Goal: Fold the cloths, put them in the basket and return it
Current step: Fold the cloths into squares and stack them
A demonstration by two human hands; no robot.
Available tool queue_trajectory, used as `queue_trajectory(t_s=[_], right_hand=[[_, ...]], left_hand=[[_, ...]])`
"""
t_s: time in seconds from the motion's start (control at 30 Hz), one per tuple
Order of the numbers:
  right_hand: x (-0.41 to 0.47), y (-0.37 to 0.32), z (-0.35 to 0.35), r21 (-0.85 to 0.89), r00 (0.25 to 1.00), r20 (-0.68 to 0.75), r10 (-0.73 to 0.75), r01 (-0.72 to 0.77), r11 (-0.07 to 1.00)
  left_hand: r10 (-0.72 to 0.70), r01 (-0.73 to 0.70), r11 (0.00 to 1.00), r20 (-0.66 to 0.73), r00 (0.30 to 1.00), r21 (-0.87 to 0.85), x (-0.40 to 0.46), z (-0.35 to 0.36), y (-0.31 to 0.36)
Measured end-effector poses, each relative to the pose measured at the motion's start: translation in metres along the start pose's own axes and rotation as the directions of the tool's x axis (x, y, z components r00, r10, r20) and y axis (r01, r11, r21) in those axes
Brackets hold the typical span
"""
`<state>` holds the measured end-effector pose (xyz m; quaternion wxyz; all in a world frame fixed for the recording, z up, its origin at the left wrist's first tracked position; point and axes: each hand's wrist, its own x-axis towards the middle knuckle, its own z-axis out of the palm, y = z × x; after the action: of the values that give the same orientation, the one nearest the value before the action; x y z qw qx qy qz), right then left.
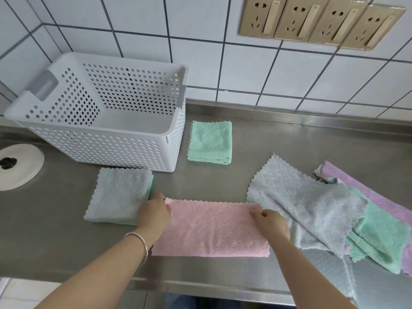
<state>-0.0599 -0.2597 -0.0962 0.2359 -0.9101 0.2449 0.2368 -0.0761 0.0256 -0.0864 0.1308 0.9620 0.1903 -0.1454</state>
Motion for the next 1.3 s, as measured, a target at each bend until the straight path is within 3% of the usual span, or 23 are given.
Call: queue_trajectory(t_s=[0.1,0.13,0.2,0.27,0.37,0.47,0.63,0.73,0.83,0.9,0.97,1.0,1.07,1.13,1.2,1.3], right_hand=[[-0.011,0.0,-0.002,0.139,0.998,-0.059,-0.006,0.014,0.99],[-0.015,0.002,-0.003,0.198,0.996,-0.083,-0.01,0.026,0.98],[-0.027,0.007,-0.002,0.27,0.992,-0.125,-0.014,0.047,0.962],[-0.039,0.015,0.004,0.297,0.989,-0.148,0.008,0.037,0.954],[-0.054,0.027,0.014,0.3,0.993,-0.111,0.044,-0.009,0.954],[-0.064,0.032,0.023,0.242,0.995,-0.035,0.095,-0.084,0.967],[-0.061,0.033,0.025,0.082,0.986,-0.033,0.163,-0.16,0.984],[-0.062,0.032,0.021,0.032,0.989,0.029,0.148,-0.149,0.988],[-0.067,0.029,0.018,0.065,0.996,-0.005,0.092,-0.092,0.994],[-0.074,0.02,0.016,0.162,0.992,-0.125,-0.017,0.037,0.986],[-0.088,0.004,0.018,0.173,0.937,-0.3,-0.178,0.237,0.956],[-0.095,-0.004,0.021,0.118,0.878,-0.382,-0.289,0.356,0.927],[-0.108,-0.023,0.033,-0.033,0.722,-0.466,-0.511,0.563,0.826],[-0.119,-0.042,0.043,-0.15,0.578,-0.467,-0.669,0.694,0.704],[-0.126,-0.058,0.052,-0.203,0.468,-0.428,-0.773,0.784,0.587],[-0.129,-0.065,0.064,-0.199,0.402,-0.337,-0.851,0.853,0.482]], left_hand=[[0.317,-0.292,0.946,-0.205,0.926,0.142,-0.012,0.005,-0.002],[0.393,-0.365,0.918,-0.217,0.894,0.156,-0.016,0.008,0.0],[0.515,-0.489,0.854,-0.151,0.844,0.177,-0.025,0.013,0.008],[0.605,-0.59,0.77,0.014,0.796,0.244,-0.033,0.025,0.016],[0.653,-0.679,0.651,0.206,0.729,0.34,-0.039,0.045,0.024],[0.658,-0.708,0.605,0.273,0.702,0.363,-0.039,0.058,0.025],[0.63,-0.708,0.645,0.326,0.705,0.288,-0.037,0.051,0.028],[0.651,-0.744,0.627,0.37,0.663,0.23,-0.037,0.047,0.031],[0.627,-0.706,0.692,0.361,0.69,0.148,-0.043,0.035,0.044],[0.623,-0.629,0.775,0.251,0.741,-0.068,-0.05,0.024,0.058],[0.493,-0.32,0.811,0.277,0.825,-0.49,-0.053,0.011,0.073],[0.437,-0.106,0.748,0.366,0.822,-0.655,-0.053,0.004,0.079],[0.379,0.193,0.577,0.47,0.797,-0.794,-0.051,-0.01,0.084],[0.303,0.218,0.569,0.449,0.841,-0.793,-0.049,-0.018,0.082],[0.178,0.164,0.687,0.383,0.907,-0.708,-0.047,-0.025,0.071],[0.078,0.149,0.706,0.286,0.955,-0.693,-0.041,-0.025,0.043]])
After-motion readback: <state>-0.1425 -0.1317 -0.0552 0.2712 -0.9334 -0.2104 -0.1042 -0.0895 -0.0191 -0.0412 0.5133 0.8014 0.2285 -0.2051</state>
